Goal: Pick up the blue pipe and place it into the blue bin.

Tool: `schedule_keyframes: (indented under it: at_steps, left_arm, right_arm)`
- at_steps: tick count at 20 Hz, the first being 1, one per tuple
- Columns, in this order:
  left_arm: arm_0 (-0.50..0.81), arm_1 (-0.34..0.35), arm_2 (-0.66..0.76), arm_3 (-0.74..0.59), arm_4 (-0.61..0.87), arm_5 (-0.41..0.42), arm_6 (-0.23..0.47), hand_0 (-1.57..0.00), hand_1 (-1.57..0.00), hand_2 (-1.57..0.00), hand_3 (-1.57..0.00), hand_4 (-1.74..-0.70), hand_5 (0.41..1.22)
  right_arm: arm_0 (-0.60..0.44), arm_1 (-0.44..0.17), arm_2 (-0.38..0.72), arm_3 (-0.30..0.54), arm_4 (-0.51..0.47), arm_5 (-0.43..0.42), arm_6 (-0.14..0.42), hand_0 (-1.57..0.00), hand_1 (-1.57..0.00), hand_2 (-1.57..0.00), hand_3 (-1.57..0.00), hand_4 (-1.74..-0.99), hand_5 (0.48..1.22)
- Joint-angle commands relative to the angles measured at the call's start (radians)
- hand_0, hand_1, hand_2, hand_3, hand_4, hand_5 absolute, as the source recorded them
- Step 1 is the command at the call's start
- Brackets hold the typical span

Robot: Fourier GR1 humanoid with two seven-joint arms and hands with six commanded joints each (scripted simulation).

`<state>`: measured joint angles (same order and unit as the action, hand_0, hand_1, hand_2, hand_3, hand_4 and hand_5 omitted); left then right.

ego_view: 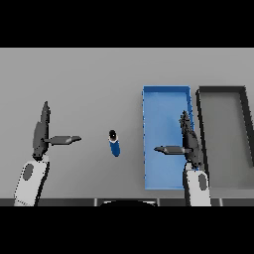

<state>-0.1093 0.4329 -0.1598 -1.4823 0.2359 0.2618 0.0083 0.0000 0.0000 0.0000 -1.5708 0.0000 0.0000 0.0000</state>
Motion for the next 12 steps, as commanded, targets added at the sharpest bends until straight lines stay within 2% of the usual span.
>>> schedule_keyframes:
  at_steps: [1,6,7,8,10,12]
  left_arm:
    - [-0.004,-0.003,-0.001,0.002,-0.001,0.002,-0.001,0.0,0.0,0.0,0.0,-0.97,0.593]
    - [-0.05,-0.024,-0.01,0.029,-0.015,0.016,0.013,0.0,0.0,0.0,0.0,-0.97,0.593]
    - [-0.02,0.04,-0.033,0.028,-0.024,-0.081,-0.053,0.0,0.0,0.0,0.0,-0.97,0.593]
    - [0.002,0.079,-0.051,0.029,-0.031,-0.144,-0.093,0.0,0.0,0.0,0.0,-0.96,0.592]
    - [0.002,0.119,-0.062,0.053,-0.034,-0.213,-0.119,0.0,0.0,0.0,0.0,-0.96,0.59]
    - [0.012,0.129,-0.068,0.052,-0.033,-0.241,-0.15,0.0,0.0,0.0,0.0,-0.96,0.595]
  right_arm:
    - [-0.004,-0.003,-0.003,0.003,-0.002,0.0,0.003,0.0,0.0,0.0,0.0,-1.205,0.629]
    - [-0.043,-0.025,-0.029,0.043,-0.016,0.01,0.014,0.0,0.0,0.0,0.0,-1.205,0.629]
    - [-0.004,-0.097,-0.008,0.007,0.049,0.027,-0.075,0.0,0.0,0.0,0.0,-1.205,0.629]
    - [0.021,-0.135,0.014,-0.024,0.097,0.034,-0.125,0.0,0.0,0.0,0.0,-1.201,0.628]
    - [0.054,-0.153,0.046,-0.054,0.147,0.037,-0.149,0.0,0.0,0.0,0.0,-1.197,0.626]
    - [0.06,-0.162,0.053,-0.071,0.159,0.038,-0.125,0.0,0.0,0.0,0.0,-1.196,0.623]
